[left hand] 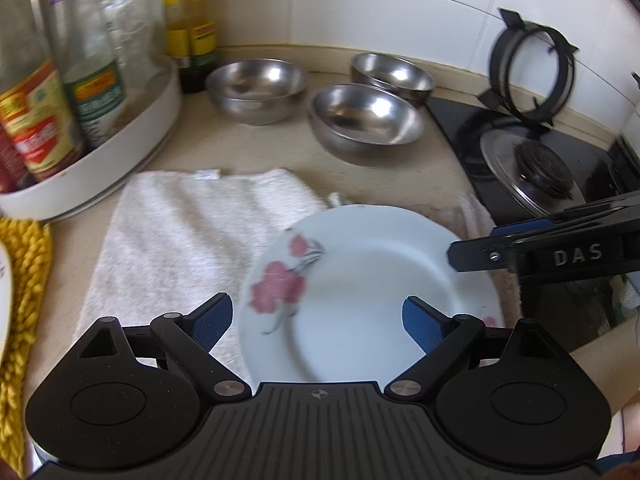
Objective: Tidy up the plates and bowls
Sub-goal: 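Lower the plate onto the other pink-flower plate and open both grippers, then move both grippers to the small-flower plate on the yellow mat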
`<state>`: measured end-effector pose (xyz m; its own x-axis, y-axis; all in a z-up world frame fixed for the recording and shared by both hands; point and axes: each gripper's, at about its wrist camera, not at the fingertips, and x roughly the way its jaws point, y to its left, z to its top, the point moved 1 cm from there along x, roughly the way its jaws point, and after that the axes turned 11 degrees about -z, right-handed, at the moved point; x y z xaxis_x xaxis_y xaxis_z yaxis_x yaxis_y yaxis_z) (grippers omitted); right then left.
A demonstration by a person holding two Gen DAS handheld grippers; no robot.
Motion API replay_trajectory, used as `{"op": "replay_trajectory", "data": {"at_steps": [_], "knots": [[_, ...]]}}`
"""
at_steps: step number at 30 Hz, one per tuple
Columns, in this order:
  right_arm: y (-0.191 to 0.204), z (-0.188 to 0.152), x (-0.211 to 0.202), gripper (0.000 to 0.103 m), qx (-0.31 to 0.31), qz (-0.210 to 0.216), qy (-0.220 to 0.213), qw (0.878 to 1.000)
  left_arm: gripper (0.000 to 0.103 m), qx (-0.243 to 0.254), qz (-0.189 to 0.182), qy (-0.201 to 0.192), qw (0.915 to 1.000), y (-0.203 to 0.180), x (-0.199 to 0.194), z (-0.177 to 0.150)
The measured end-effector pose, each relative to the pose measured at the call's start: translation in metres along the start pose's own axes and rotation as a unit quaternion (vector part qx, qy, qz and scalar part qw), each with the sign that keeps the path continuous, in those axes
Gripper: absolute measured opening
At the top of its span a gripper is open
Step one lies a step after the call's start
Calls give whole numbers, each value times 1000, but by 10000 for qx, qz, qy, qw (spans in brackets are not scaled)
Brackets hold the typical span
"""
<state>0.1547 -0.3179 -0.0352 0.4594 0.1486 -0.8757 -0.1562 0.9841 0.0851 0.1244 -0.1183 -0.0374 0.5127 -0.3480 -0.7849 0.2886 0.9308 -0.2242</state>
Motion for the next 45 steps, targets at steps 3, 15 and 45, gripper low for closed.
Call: {"op": "replay_trajectory", "data": {"at_steps": [3,15,45], "knots": [[6,4,2,63,-161,123,-10,9998,97,-242,226,-63,9994,12,-8,-3],[80,18,1,63,-606,496,-182,9968,98,-1138,1046,-292,9875,98,-60,-32],[293,62,66,63,-1611,1119,44,9806,98,-2089,1701,-536,9615,266,-135,-64]]}}
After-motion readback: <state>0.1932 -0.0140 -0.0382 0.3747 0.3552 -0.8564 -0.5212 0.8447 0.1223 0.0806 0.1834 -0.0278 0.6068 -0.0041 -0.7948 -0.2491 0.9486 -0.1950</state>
